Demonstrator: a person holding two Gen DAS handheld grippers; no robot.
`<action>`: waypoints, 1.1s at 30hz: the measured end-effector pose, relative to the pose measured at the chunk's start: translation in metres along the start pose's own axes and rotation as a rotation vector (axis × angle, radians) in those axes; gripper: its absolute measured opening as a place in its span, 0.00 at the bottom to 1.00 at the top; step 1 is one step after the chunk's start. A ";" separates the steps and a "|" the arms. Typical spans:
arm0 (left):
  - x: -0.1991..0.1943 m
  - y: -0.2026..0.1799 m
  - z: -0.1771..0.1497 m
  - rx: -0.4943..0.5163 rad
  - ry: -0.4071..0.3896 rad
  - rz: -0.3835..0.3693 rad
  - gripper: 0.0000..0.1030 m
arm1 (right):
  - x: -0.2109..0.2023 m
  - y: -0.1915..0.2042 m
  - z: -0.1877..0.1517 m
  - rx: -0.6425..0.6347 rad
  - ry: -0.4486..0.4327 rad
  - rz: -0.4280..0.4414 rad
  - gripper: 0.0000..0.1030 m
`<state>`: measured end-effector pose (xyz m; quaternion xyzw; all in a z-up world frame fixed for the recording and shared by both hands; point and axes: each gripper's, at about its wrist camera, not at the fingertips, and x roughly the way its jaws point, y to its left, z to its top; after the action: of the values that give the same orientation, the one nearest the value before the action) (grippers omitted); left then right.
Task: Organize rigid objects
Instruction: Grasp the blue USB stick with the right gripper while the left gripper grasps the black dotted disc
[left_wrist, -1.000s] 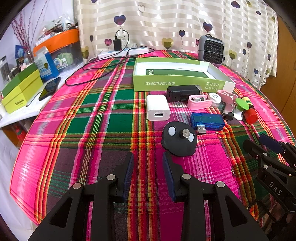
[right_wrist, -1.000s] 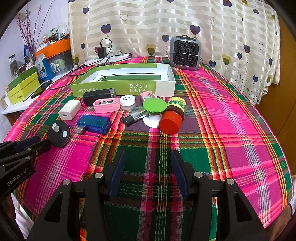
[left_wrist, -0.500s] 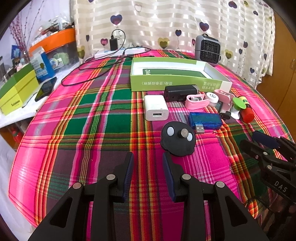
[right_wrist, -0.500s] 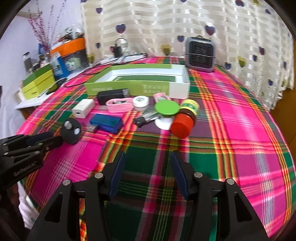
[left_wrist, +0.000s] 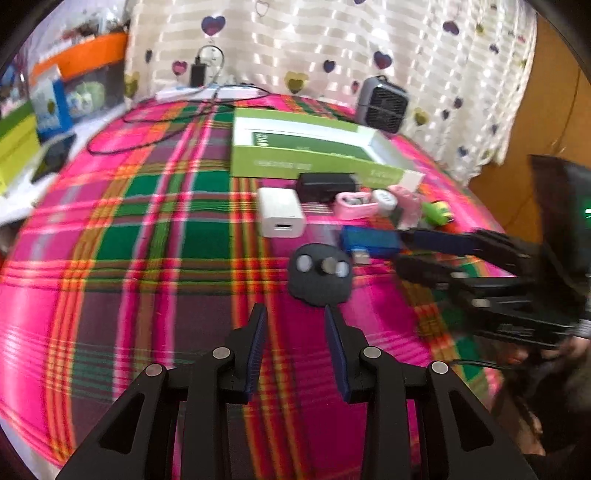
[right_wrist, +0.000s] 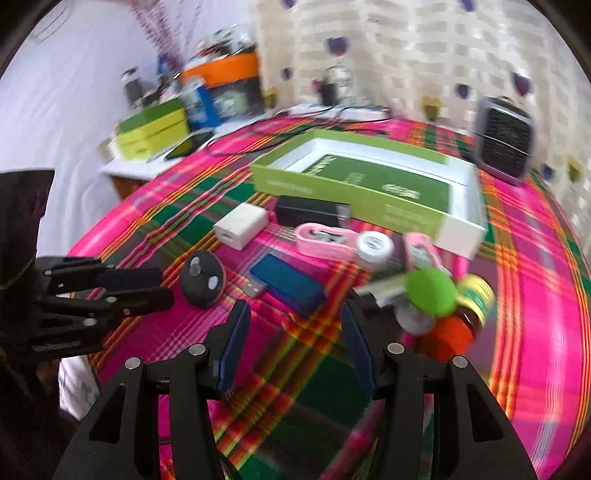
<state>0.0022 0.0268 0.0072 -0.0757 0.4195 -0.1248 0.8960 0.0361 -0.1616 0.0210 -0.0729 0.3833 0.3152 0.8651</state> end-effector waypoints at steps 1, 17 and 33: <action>0.000 0.001 0.001 -0.015 0.000 -0.027 0.29 | 0.003 0.001 0.003 -0.026 0.013 -0.004 0.50; 0.023 -0.001 0.022 -0.040 0.059 -0.077 0.29 | 0.026 0.003 0.023 -0.252 0.096 0.101 0.50; 0.033 0.002 0.034 -0.052 0.077 -0.097 0.29 | 0.040 -0.004 0.030 -0.272 0.169 0.142 0.50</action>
<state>0.0491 0.0208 0.0046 -0.1142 0.4524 -0.1601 0.8698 0.0779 -0.1338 0.0131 -0.1882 0.4125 0.4171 0.7877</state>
